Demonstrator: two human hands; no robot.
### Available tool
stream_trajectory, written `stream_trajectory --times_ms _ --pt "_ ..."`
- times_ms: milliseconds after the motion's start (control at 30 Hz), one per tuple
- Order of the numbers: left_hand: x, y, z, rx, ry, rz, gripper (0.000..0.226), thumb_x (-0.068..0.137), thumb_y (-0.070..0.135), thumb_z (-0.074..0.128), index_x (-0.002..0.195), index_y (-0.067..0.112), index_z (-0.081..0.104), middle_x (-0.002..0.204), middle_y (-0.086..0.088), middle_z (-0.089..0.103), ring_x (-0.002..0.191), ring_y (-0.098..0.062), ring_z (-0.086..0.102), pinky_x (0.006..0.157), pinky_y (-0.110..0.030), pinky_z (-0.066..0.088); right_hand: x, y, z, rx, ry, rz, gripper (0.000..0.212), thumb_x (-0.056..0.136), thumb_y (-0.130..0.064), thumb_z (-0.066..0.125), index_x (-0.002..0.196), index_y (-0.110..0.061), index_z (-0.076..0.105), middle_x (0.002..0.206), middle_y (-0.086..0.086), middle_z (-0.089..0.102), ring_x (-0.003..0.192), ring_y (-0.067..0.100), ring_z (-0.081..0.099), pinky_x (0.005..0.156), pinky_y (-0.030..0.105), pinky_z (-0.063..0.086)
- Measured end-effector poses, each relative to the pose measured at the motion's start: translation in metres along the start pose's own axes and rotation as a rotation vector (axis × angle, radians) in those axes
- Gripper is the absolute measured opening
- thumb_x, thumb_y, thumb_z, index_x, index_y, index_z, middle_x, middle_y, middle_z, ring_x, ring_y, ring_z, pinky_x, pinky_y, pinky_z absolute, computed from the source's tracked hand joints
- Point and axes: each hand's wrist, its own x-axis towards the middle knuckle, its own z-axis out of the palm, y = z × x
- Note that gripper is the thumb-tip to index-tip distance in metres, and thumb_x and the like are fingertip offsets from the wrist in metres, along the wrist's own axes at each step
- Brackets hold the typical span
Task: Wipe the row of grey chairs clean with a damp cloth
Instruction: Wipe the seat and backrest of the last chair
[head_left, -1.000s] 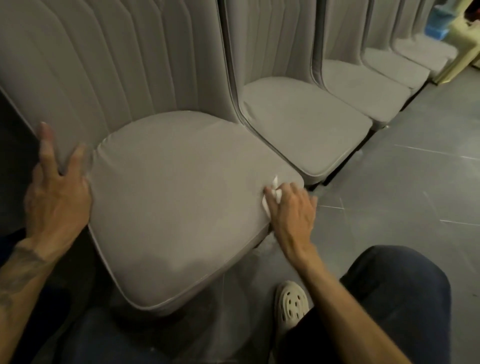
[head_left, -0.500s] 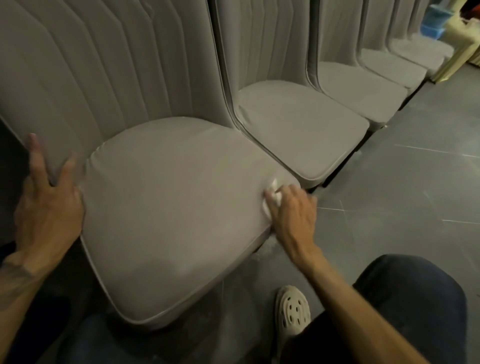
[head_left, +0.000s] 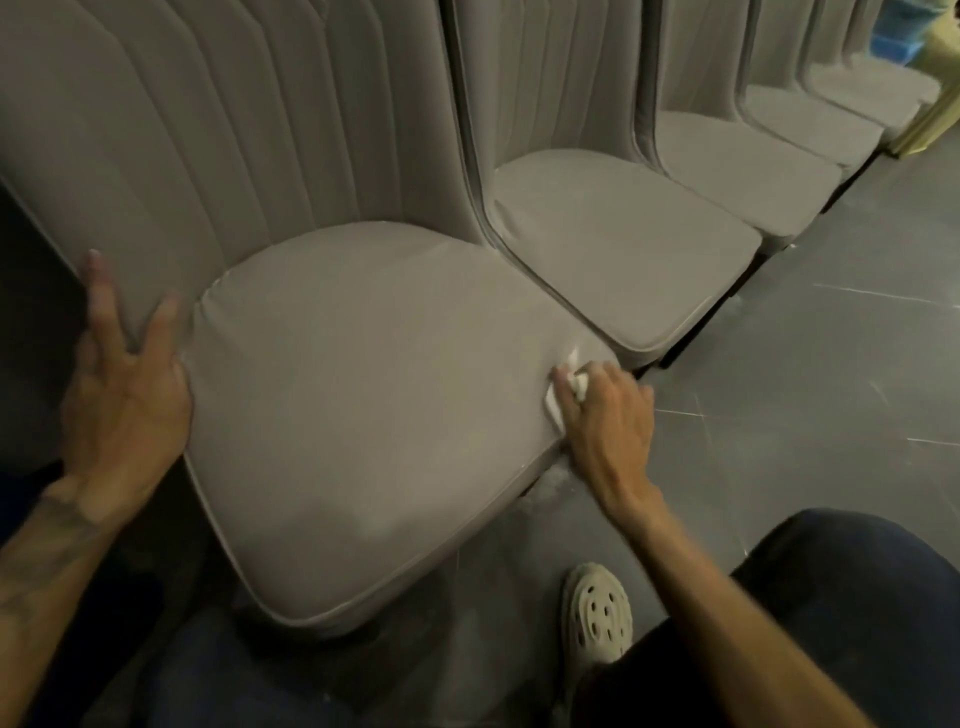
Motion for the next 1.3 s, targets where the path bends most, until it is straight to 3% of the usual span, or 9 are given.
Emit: stream_trajectory --times_ms 167,333,533,567,633,733,933,1133,1300 --pt "-0.003 0.0 -0.005 0.009 -0.069 -0.037 0.048 0.107 0.035 0.052 0.15 0.037 0.03 0.167 0.018 -0.028 0.148 -0.051 0.023 0.104 -0.077 0.037 -0.143 -0.107 -0.006 0.183 -0.107 -0.177 0.024 0.09 -0.046 0.06 0.084 -0.023 0.061 0.081 -0.001 0.058 0.072 0.022 0.053 0.072 0.033 0.036" --pt "-0.005 0.007 -0.012 -0.003 -0.085 -0.002 0.051 0.108 0.026 0.051 0.153 0.038 0.029 0.168 0.015 -0.027 0.147 -0.051 0.024 0.104 -0.076 0.038 -0.19 -0.184 -0.013 0.371 -0.199 -0.661 0.02 0.092 -0.042 0.059 0.086 -0.025 0.051 0.084 -0.004 0.047 0.076 0.017 0.048 0.072 0.031 0.033" --pt "-0.006 0.027 -0.026 0.085 -0.026 0.047 0.045 0.109 0.06 0.024 0.142 0.081 0.002 0.166 0.033 -0.014 0.151 -0.032 0.028 0.118 -0.064 0.029 -0.092 -0.118 -0.015 0.062 -0.055 -0.373 0.029 0.099 -0.041 0.059 0.082 -0.018 0.061 0.081 0.005 0.058 0.076 0.029 0.056 0.071 0.04 0.04" --pt "-0.007 0.027 -0.026 0.078 -0.019 0.035 0.048 0.111 0.053 0.029 0.143 0.08 0.005 0.169 0.026 -0.011 0.15 -0.036 0.029 0.118 -0.063 0.029 -0.098 -0.122 -0.01 0.069 -0.083 -0.422 0.03 0.1 -0.043 0.057 0.083 -0.018 0.06 0.081 0.005 0.056 0.076 0.029 0.055 0.071 0.04 0.04" --pt "-0.009 0.025 -0.022 0.031 -0.032 -0.022 0.058 0.111 0.025 0.042 0.161 0.045 0.021 0.174 0.001 -0.008 0.149 -0.044 0.027 0.118 -0.064 0.03 -0.121 -0.132 0.003 0.136 -0.127 -0.597 0.03 0.101 -0.047 0.054 0.084 -0.021 0.056 0.081 0.002 0.053 0.075 0.025 0.051 0.07 0.038 0.034" --pt "-0.006 0.02 -0.01 -0.031 -0.01 -0.105 0.042 0.107 0.018 0.046 0.149 0.015 0.039 0.173 -0.008 -0.012 0.133 -0.052 0.038 0.106 -0.067 0.038 -0.093 -0.108 0.012 0.155 -0.152 -0.603 0.031 0.098 -0.051 0.054 0.084 -0.023 0.055 0.081 0.001 0.054 0.075 0.025 0.052 0.069 0.037 0.031" --pt "0.005 0.049 0.01 -0.118 0.102 -0.258 0.037 0.102 0.028 0.055 0.133 0.011 0.046 0.173 0.002 -0.014 0.137 -0.055 0.029 0.104 -0.07 0.036 0.048 -0.029 0.002 -0.099 -0.139 -0.119 0.039 0.101 -0.048 0.049 0.086 -0.014 0.059 0.095 0.012 0.067 0.093 0.036 0.062 0.078 0.044 0.039" --pt "0.007 0.046 0.023 -0.052 0.139 -0.28 0.039 0.101 0.028 0.055 0.135 0.01 0.046 0.174 -0.002 -0.012 0.135 -0.057 0.031 0.099 -0.073 0.039 0.027 -0.01 0.012 0.024 -0.066 -0.256 0.029 0.097 -0.037 0.058 0.081 -0.016 0.045 0.079 0.008 0.052 0.073 0.032 0.049 0.065 0.043 0.04" --pt "0.008 0.048 0.023 -0.028 0.137 -0.283 0.042 0.101 0.029 0.055 0.137 0.012 0.046 0.174 -0.001 -0.014 0.137 -0.056 0.029 0.098 -0.075 0.041 0.102 -0.021 0.04 -0.015 -0.05 -0.218 0.026 0.097 -0.024 0.062 0.084 -0.004 0.054 0.081 0.021 0.058 0.075 0.042 0.057 0.065 0.046 0.042"
